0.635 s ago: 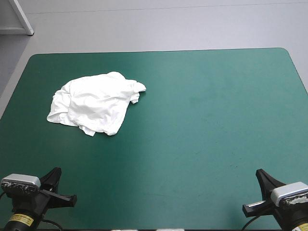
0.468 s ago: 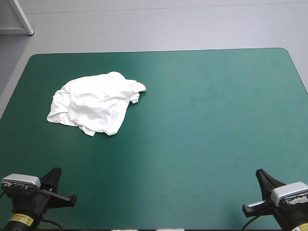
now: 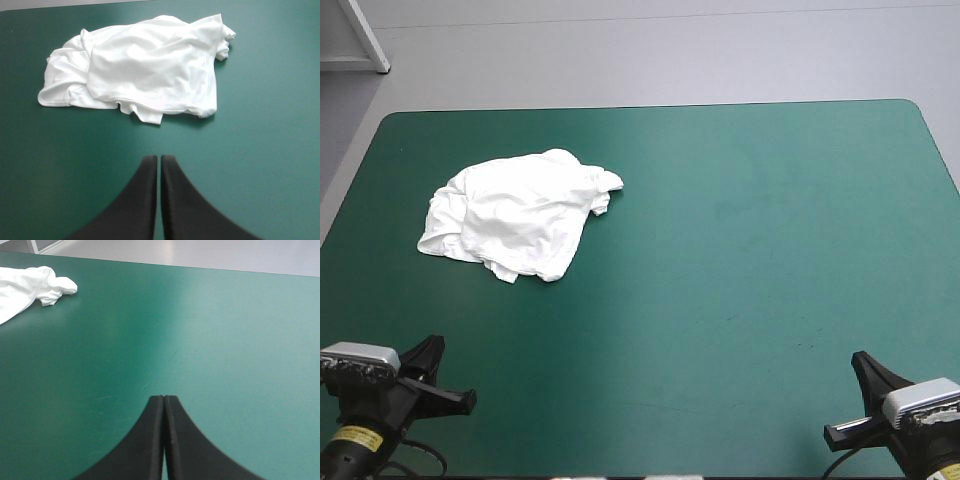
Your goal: Fold the cloth
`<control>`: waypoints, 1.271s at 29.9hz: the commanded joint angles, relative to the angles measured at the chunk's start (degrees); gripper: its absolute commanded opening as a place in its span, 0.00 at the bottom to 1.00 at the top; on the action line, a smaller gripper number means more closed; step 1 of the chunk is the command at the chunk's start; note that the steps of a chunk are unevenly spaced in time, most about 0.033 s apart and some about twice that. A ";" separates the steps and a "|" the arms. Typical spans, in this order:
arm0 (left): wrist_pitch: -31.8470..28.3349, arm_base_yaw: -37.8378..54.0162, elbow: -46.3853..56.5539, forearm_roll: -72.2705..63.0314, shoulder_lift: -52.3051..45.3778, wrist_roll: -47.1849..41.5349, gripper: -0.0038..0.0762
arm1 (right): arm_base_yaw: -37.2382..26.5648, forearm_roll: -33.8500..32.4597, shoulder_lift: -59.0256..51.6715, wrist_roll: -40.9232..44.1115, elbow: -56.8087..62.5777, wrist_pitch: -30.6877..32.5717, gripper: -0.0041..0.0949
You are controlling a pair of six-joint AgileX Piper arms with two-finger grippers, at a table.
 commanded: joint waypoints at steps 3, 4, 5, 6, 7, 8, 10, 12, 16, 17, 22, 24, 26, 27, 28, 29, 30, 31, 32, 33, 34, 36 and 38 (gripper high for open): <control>-4.31 -0.40 -9.53 -0.68 12.31 -0.19 0.23 | 0.10 0.47 1.15 -0.20 -1.75 -4.22 0.02; -4.31 -0.40 -11.18 -1.08 14.74 -0.19 0.28 | 0.10 0.47 1.15 -0.20 -1.75 -4.22 0.02; -4.31 -0.40 -12.83 -1.85 17.09 -0.19 0.34 | 0.10 0.47 1.15 -0.20 -1.75 -4.22 0.02; -4.31 -0.40 -14.49 -2.92 18.94 -0.19 0.39 | 0.10 0.47 1.15 -0.20 -1.75 -4.22 0.02; -4.31 -0.40 -16.10 -3.79 21.27 -0.19 0.45 | 0.10 0.47 1.15 -0.20 -1.75 -4.22 0.02; -4.31 -0.40 -17.43 -5.09 23.13 -0.19 0.49 | 0.10 0.47 1.15 -0.20 -1.75 -4.22 0.02; -3.22 -0.40 -20.95 -8.12 28.21 -0.19 0.58 | 0.10 0.47 1.15 -0.20 -1.75 -4.22 0.02; -0.15 -0.40 -24.91 -8.32 34.10 -0.19 0.60 | 0.10 0.47 1.15 -0.20 -1.75 -4.22 0.02; 4.93 -0.40 -32.64 -6.92 45.63 1.99 0.60 | 0.10 0.47 1.15 -0.20 -1.75 -4.22 0.02; 5.45 -0.40 -34.41 -6.80 48.03 2.17 0.60 | 0.10 0.47 1.15 -0.20 -1.75 -4.22 0.02; 5.77 -0.40 -45.09 -6.23 61.77 3.44 0.60 | 0.10 0.47 1.15 -0.20 -1.75 -4.22 0.02; 5.91 -0.40 -49.66 -4.84 66.67 3.41 0.60 | 0.10 0.47 1.15 -0.20 -1.75 -4.22 0.02; 6.35 -0.40 -54.10 -3.38 71.19 3.41 0.60 | 0.10 0.47 1.15 -0.20 -1.75 -4.22 0.02; 6.84 -0.40 -56.13 -2.29 73.39 2.99 0.60 | 0.10 0.47 1.15 -0.20 -1.75 -4.22 0.02; 7.29 -0.40 -57.67 -1.81 75.14 3.02 0.60 | 0.10 0.47 1.15 -0.20 -1.75 -4.22 0.02; 7.71 -0.40 -59.49 -1.39 77.31 2.83 0.60 | 0.10 0.47 1.15 -0.20 -1.75 -4.22 0.02; 7.95 -0.18 -61.13 -0.97 79.49 2.19 0.60 | 0.10 0.47 1.15 -0.20 -1.75 -4.22 0.02; 8.03 0.28 -62.34 -0.87 81.20 1.75 0.60 | 0.10 0.47 1.15 -0.20 -1.75 -4.22 0.02; 8.29 0.75 -63.79 -1.14 83.23 1.39 0.60 | 0.10 0.47 1.15 -0.20 -1.75 -4.22 0.02; 8.58 1.39 -65.12 -2.37 85.30 1.13 0.60 | 0.10 0.47 1.15 -0.20 -1.75 -4.22 0.02; 8.72 1.96 -66.26 -3.97 87.21 1.13 0.60 | 0.10 0.47 1.15 -0.20 -1.75 -4.22 0.02; 8.83 3.11 -67.81 -7.42 90.74 1.79 0.60 | 0.10 0.47 1.15 -0.20 -1.75 -4.22 0.02; 8.70 3.95 -69.36 -8.58 93.61 1.91 0.60 | 0.10 0.47 1.15 -0.20 -1.75 -4.22 0.02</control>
